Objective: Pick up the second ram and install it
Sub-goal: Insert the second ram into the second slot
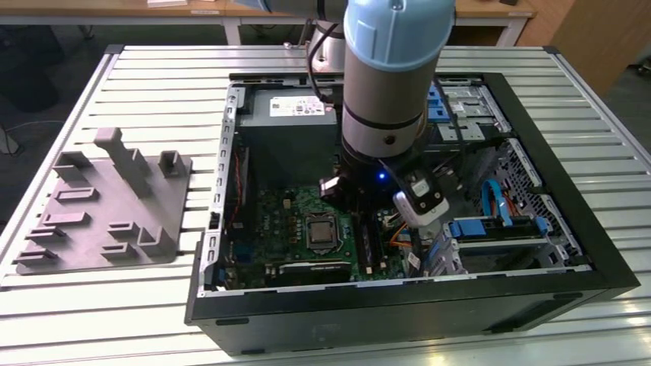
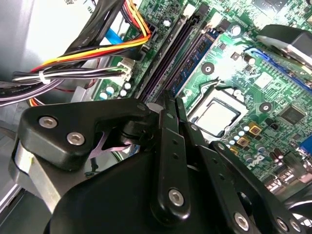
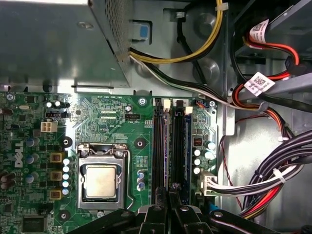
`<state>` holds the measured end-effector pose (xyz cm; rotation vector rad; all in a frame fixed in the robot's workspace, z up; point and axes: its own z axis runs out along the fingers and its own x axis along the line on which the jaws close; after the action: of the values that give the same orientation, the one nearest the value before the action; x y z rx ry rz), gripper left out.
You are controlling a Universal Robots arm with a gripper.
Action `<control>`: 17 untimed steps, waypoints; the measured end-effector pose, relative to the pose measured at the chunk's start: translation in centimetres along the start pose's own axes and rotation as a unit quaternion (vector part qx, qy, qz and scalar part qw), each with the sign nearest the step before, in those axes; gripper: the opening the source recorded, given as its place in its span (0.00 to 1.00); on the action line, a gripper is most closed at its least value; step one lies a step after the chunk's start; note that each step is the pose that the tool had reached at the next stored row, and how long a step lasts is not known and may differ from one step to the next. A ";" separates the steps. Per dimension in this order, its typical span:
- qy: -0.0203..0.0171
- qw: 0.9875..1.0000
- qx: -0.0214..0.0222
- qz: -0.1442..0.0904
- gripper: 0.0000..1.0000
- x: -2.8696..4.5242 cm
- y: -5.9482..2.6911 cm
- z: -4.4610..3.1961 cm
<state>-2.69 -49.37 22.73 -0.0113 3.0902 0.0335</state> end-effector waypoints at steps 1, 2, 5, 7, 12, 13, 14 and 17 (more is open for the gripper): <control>0.000 1.000 0.001 0.000 0.13 0.00 0.00 0.04; 0.000 1.000 0.001 0.000 0.13 0.00 0.00 0.08; 0.000 1.000 0.003 0.000 0.13 0.01 0.01 0.17; 0.000 1.000 0.003 0.001 0.13 0.01 0.12 0.22; 0.000 1.000 0.003 0.003 0.13 0.01 0.35 0.33; 0.000 1.000 0.003 0.003 0.13 0.01 0.35 0.37; 0.000 1.000 0.004 0.003 0.13 0.01 0.36 0.40; 0.000 1.000 0.004 0.003 0.13 0.02 0.35 0.51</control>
<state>-2.68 -49.01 22.23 -0.0008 3.0903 0.0199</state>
